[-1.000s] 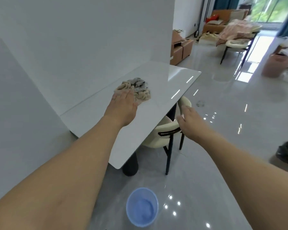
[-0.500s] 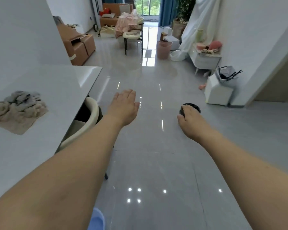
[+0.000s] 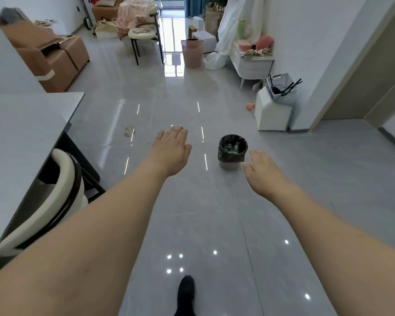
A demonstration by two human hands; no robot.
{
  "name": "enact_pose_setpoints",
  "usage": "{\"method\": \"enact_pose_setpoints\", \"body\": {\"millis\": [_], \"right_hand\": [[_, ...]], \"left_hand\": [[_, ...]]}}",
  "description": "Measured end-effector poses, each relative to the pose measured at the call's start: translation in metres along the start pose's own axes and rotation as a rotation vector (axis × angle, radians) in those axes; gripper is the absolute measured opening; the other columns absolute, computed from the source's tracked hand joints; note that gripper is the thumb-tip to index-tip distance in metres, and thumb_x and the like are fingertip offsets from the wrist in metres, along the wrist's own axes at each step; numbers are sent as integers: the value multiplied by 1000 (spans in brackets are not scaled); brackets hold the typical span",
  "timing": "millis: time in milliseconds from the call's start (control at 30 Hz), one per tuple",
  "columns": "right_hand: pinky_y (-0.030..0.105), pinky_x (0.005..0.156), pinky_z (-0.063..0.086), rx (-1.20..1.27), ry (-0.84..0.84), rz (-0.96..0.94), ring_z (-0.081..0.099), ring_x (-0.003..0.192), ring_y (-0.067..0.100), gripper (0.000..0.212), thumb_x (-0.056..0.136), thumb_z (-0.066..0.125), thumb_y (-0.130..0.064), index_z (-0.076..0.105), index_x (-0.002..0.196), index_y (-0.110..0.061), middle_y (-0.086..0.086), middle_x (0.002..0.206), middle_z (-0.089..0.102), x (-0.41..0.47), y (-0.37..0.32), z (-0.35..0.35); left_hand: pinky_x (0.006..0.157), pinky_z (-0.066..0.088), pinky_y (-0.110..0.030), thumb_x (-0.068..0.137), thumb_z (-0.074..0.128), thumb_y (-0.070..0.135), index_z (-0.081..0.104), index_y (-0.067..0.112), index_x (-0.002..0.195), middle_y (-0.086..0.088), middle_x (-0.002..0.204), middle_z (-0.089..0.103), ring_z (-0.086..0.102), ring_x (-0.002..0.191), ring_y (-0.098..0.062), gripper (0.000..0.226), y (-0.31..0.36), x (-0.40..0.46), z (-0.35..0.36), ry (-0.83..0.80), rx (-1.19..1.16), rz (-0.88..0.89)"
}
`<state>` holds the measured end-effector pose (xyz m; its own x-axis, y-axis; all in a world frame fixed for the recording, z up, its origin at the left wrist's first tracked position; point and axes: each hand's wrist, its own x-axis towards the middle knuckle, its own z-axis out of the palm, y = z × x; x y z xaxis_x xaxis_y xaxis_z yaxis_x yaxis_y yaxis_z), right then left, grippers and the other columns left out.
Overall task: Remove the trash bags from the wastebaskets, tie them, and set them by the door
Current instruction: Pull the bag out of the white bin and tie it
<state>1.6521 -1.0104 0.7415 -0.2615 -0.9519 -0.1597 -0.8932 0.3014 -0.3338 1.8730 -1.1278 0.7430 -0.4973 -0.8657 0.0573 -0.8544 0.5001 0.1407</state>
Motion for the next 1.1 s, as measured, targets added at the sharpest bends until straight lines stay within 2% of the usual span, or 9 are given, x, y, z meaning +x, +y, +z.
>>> {"method": "enact_pose_setpoints", "body": {"millis": [233, 367, 533, 633, 767, 833, 967, 1100], "right_hand": [[37, 119, 15, 33, -7, 8, 21, 144, 27, 54, 102, 32, -26, 24, 149, 0, 16, 156, 25, 123, 18, 1], [35, 119, 12, 34, -34, 51, 18, 145, 26, 54, 102, 30, -26, 22, 149, 0, 16, 157, 23, 181, 43, -18], [35, 108, 24, 44, -22, 85, 36, 129, 30, 41, 101, 33, -21, 38, 135, 0, 18, 139, 43, 251, 96, -38], [36, 110, 22, 38, -74, 104, 33, 133, 32, 41, 101, 33, -19, 37, 137, 2, 19, 143, 39, 295, 133, -48], [39, 107, 28, 49, -104, 112, 38, 125, 32, 36, 100, 33, -20, 42, 127, 2, 19, 134, 45, 360, 175, -56], [39, 109, 27, 64, -131, 104, 37, 128, 32, 37, 100, 34, -19, 41, 129, 1, 19, 137, 43, 387, 184, -55], [35, 113, 21, 66, -171, 69, 32, 135, 29, 44, 101, 34, -21, 35, 139, 1, 18, 145, 38, 448, 189, -54], [35, 112, 21, 122, -161, 107, 33, 135, 31, 43, 101, 35, -20, 37, 138, 3, 20, 144, 39, 516, 201, -35]], "left_hand": [[120, 4, -41, 103, 29, 32, 23, 8, 151, -8, 160, 21, 15, 148, -25, 53, -13, 122, 28, -40, -42, -13], [120, 4, -41, 103, 28, 32, 22, 8, 150, -9, 160, 20, 14, 148, -25, 53, 4, 191, 41, -84, -52, 28], [120, 5, -42, 103, 28, 32, 21, 8, 151, -9, 160, 20, 14, 148, -25, 53, 37, 280, 61, -118, -56, 51], [120, 6, -43, 103, 29, 32, 23, 9, 151, -9, 159, 21, 15, 148, -25, 53, 59, 332, 75, -102, -66, 30], [120, 6, -43, 103, 29, 33, 23, 9, 151, -8, 159, 22, 15, 148, -25, 54, 80, 393, 98, -109, -74, 17], [120, 6, -42, 103, 28, 33, 22, 9, 151, -8, 160, 21, 14, 148, -25, 54, 83, 416, 111, -137, -82, -8], [120, 6, -42, 103, 27, 34, 21, 10, 151, -7, 160, 21, 14, 148, -24, 54, 72, 468, 135, -173, -83, -64], [120, 6, -42, 103, 26, 35, 21, 10, 152, -7, 160, 20, 14, 148, -24, 55, 51, 533, 176, -204, -111, -69]]}}
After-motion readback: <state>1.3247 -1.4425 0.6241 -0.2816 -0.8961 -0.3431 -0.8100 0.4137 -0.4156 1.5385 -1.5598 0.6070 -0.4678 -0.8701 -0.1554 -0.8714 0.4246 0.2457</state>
